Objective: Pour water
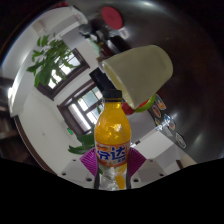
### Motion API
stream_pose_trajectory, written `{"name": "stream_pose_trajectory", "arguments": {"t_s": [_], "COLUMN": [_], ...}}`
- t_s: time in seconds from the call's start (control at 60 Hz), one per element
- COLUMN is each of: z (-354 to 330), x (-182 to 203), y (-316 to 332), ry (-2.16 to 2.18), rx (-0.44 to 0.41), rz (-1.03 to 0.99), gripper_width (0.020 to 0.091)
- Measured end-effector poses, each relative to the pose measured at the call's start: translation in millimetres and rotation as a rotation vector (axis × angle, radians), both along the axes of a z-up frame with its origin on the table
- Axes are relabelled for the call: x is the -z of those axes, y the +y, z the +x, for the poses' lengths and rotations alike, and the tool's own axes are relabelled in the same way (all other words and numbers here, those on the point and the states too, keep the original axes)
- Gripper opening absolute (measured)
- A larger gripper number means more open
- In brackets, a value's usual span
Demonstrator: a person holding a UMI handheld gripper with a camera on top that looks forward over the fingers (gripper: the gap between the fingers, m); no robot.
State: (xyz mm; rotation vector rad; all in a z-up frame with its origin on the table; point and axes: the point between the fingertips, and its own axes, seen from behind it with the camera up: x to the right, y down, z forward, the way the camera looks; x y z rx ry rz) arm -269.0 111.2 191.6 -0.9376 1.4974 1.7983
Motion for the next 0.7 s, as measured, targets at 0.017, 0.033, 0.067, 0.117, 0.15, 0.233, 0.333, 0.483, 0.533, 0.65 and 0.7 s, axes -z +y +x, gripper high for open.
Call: {"name": "stream_pose_trajectory", "arguments": {"t_s": [0.017, 0.033, 0.067, 0.117, 0.15, 0.233, 0.333, 0.483, 0.533, 0.65, 0.7], "z": [1.4, 1.8, 4.2, 5.3, 3.6, 7.2, 0.1, -14.4, -9.8, 27.4, 45.3], "x": [0.6, 1.8, 5.8, 10.6, 12.7, 10.2, 7.3, -25.9, -33.9, -69.7, -87.3], "y": [-0.2, -0.5, -9.7, 8.4, 9.3, 6.3, 2.9, -9.5, -8.2, -16.0, -14.6], "ry": [0.015, 0.026, 0.036, 0.033, 0.030, 0.023, -0.111, -0.565, -0.776, -1.254, -1.442], "rx": [0.002, 0.002, -0.001, -0.013, -0.019, -0.007, -0.033, -0.078, -0.086, -0.002, 0.023], "rz": [-0.001, -0.004, -0.014, -0.030, -0.035, -0.025, -0.022, 0.049, 0.066, 0.101, 0.108], "gripper_width": [0.0355, 0.0357, 0.0353, 0.0359, 0.0355, 0.0356, 0.0356, 0.0355, 0.0358, 0.0358, 0.0358]}}
